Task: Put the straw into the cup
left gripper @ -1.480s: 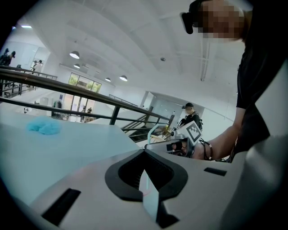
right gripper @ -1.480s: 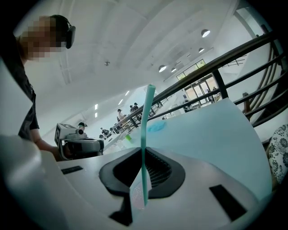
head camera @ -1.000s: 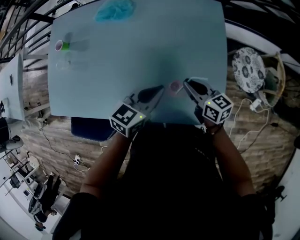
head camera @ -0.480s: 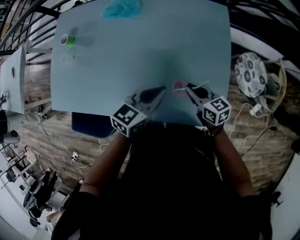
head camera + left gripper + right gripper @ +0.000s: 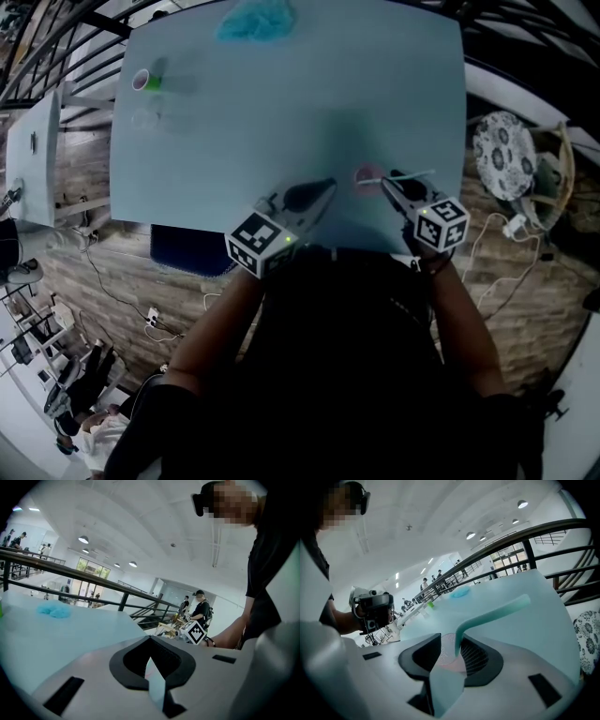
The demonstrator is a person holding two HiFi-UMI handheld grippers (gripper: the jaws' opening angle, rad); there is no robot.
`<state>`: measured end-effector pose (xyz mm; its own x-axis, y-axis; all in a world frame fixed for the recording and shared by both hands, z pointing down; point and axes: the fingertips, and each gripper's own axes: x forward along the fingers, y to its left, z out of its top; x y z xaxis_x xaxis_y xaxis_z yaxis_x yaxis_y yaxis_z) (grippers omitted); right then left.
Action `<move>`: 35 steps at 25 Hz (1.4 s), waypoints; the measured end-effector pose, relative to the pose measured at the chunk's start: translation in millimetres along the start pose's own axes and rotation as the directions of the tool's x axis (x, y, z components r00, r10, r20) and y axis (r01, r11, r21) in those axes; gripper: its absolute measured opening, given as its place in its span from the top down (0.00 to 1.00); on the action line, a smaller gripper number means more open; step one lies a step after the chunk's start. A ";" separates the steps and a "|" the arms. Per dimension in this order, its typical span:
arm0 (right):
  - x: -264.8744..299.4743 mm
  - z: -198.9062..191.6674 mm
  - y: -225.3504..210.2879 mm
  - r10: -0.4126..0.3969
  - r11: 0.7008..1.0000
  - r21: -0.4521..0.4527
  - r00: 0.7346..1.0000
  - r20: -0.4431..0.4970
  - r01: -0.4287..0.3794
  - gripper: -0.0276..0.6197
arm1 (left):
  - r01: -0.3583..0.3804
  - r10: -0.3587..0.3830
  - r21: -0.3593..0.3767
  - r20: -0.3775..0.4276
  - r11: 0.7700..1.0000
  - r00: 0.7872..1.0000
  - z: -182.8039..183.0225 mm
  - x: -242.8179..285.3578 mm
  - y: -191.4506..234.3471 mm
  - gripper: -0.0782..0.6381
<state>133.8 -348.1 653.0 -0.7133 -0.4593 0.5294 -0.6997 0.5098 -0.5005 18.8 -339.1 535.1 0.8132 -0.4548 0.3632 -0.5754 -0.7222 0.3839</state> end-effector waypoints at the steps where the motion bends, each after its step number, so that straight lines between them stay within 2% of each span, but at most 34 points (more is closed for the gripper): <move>1: -0.8 -1.4 -0.9 -0.005 1.000 0.008 1.000 0.001 0.005 0.77 | 0.001 -0.001 0.003 0.001 1.000 1.000 -0.1 -2.0 -0.4 0.87; 9: -21.3 -11.3 2.0 -0.066 0.997 0.047 0.997 0.031 0.065 0.74 | 0.017 -0.017 0.028 0.017 0.999 1.000 4.0 -25.1 -13.6 0.87; 17: -36.2 24.4 39.4 -0.132 0.991 0.010 0.977 0.166 0.132 0.74 | 0.072 -0.077 0.092 0.054 0.993 0.996 21.3 -55.6 -23.0 0.87; 23: -72.1 43.0 82.3 -0.179 0.982 -0.010 0.949 0.260 0.188 0.75 | 0.119 -0.132 0.158 0.077 0.980 0.988 31.4 -80.1 -50.6 0.87; 24: -76.7 46.3 90.4 -0.189 0.980 -0.017 0.945 0.268 0.200 0.77 | 0.129 -0.144 0.167 0.078 0.977 0.986 33.2 -84.8 -54.6 0.87; 26: -86.5 53.5 109.2 -0.200 0.975 -0.037 0.936 0.290 0.220 0.88 | 0.155 -0.171 0.187 0.076 0.970 0.982 35.4 -93.1 -65.0 0.87; 29: -94.7 64.1 142.1 -0.182 0.972 -0.083 0.926 0.331 0.221 0.94 | 0.192 -0.215 0.219 0.086 0.957 0.973 39.9 -105.9 -78.5 0.87; 35: -113.7 83.2 209.7 -0.142 0.962 -0.155 0.900 0.412 0.223 0.94 | 0.250 -0.281 0.244 0.098 0.937 0.955 44.2 -124.5 -96.7 0.87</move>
<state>64.8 -249.5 430.9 -0.5593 -0.7853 0.2653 -0.8261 0.5014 -0.2573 -22.9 -235.7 415.2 0.9466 -0.2827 0.1554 -0.3140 -0.9177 0.2434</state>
